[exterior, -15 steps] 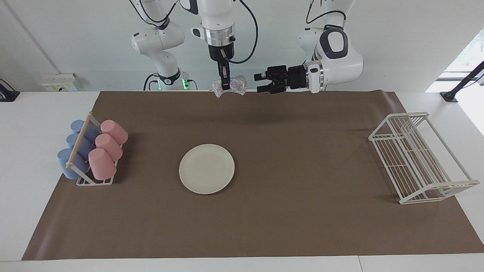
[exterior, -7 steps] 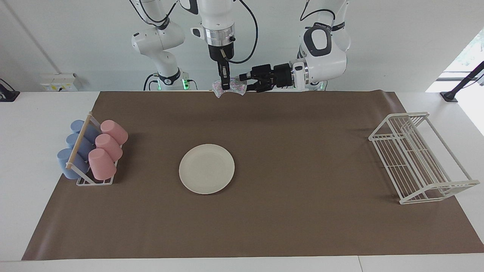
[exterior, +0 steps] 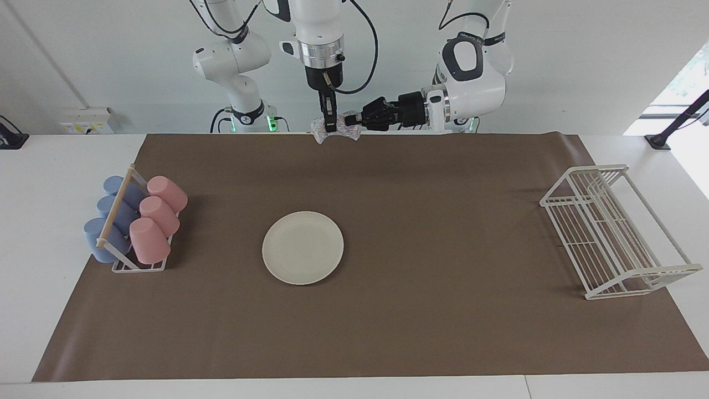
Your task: Wipe plate with sponge
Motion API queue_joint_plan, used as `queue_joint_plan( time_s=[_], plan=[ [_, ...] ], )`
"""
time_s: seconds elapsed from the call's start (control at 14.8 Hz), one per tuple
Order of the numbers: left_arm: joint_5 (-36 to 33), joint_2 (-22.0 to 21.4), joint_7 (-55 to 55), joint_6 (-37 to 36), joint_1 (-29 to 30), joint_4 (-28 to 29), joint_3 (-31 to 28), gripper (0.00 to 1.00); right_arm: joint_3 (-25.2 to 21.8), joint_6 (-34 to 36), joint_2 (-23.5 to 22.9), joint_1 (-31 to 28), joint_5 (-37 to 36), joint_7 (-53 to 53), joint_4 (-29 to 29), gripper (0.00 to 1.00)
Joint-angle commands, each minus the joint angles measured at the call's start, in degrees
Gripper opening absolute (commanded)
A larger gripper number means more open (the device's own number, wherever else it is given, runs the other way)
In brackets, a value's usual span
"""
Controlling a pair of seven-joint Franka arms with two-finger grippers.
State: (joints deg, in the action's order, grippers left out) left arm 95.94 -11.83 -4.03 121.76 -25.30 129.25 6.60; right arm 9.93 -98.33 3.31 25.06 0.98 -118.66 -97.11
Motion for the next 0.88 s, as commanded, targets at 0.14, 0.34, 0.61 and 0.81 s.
queue_joint_plan(
  time_s=[0.14,0.34,0.61,0.81],
  plan=[
    [0.83,-0.12,2.09,1.28,-0.81,-0.23,-0.89,0.0,0.27,2.35,0.99,-1.15,-1.33,8.43,0.7,1.0],
    [-0.92,-1.09,3.76,1.37,-0.63,0.47,-0.97,0.0,-0.96,2.44,1.61,-3.51,-0.89,21.14,0.96,1.0],
    [-15.29,-0.83,10.86,1.28,2.88,-0.13,-1.06,0.0,-1.57,5.95,2.66,-8.61,-0.54,42.67,0.96,1.0],
    [-29.2,-0.83,12.46,-1.43,7.97,-0.23,-1.06,0.0,-1.66,7.88,3.1,-14.93,0.51,57.97,0.87,1.0]
  ],
)
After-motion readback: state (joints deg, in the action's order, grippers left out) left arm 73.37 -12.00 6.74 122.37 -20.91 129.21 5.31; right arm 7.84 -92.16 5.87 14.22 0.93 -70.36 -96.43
